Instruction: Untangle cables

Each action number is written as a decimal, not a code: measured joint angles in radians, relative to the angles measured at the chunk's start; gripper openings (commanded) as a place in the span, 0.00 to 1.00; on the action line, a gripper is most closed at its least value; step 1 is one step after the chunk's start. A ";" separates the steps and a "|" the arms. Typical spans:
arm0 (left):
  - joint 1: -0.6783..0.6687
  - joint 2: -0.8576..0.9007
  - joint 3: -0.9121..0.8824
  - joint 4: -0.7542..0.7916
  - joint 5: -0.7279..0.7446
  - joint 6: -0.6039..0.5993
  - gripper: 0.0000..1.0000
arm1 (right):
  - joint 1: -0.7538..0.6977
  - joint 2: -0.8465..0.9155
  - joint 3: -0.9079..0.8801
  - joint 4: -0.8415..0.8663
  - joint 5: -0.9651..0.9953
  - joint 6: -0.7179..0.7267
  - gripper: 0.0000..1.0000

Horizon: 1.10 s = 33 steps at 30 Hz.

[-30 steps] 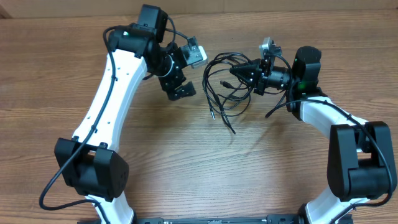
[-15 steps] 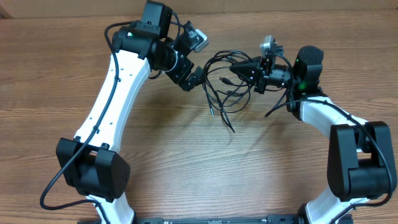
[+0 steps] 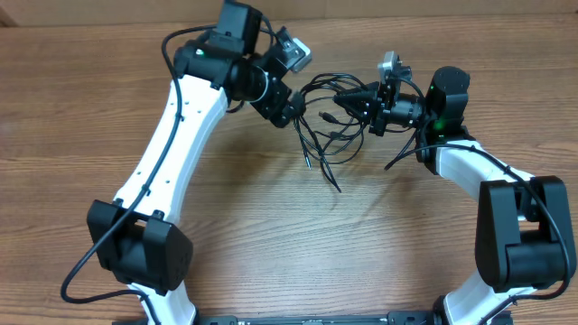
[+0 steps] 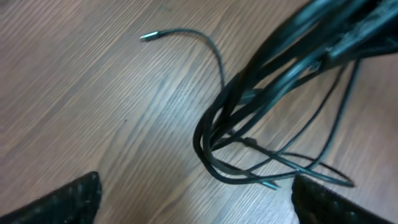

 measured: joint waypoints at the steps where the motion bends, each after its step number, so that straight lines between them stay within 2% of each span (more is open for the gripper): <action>1: -0.011 0.000 0.000 0.000 -0.026 -0.005 1.00 | 0.000 0.000 0.000 0.000 0.000 0.000 0.04; 3: -0.028 0.000 0.000 0.003 -0.061 -0.009 0.96 | 0.000 0.000 0.000 0.000 0.000 0.000 0.04; 4: -0.035 0.000 0.000 0.008 -0.076 -0.011 0.91 | 0.000 0.000 0.000 0.000 0.000 0.000 0.04; 9: -0.043 0.000 0.000 0.027 -0.126 -0.057 0.56 | 0.000 0.000 0.000 0.000 0.000 0.000 0.04; 10: -0.042 0.000 0.000 0.026 -0.132 -0.066 0.55 | 0.000 0.000 0.000 0.000 0.000 0.000 0.04; 12: -0.041 0.000 0.000 0.027 -0.142 -0.068 0.61 | 0.000 0.000 0.000 0.001 0.000 0.000 0.04; 19: -0.043 0.037 0.000 0.026 -0.153 -0.084 0.70 | 0.000 0.000 0.000 0.000 0.000 0.000 0.04; 22: -0.043 0.057 0.000 0.030 -0.153 -0.090 0.71 | 0.000 0.000 0.000 0.000 0.000 0.000 0.04; 24: -0.043 0.059 0.000 0.034 -0.153 -0.092 0.67 | 0.000 0.000 0.000 0.001 0.000 0.000 0.04; 27: -0.043 0.059 0.000 0.033 -0.152 -0.099 0.53 | 0.000 0.000 0.000 0.000 0.000 0.001 0.04; 30: -0.047 0.059 0.000 0.032 -0.152 -0.110 0.29 | 0.000 0.000 0.000 0.000 0.000 0.000 0.04; 33: -0.052 0.060 0.000 0.032 -0.152 -0.112 0.09 | 0.000 0.000 0.000 0.000 0.000 0.000 0.04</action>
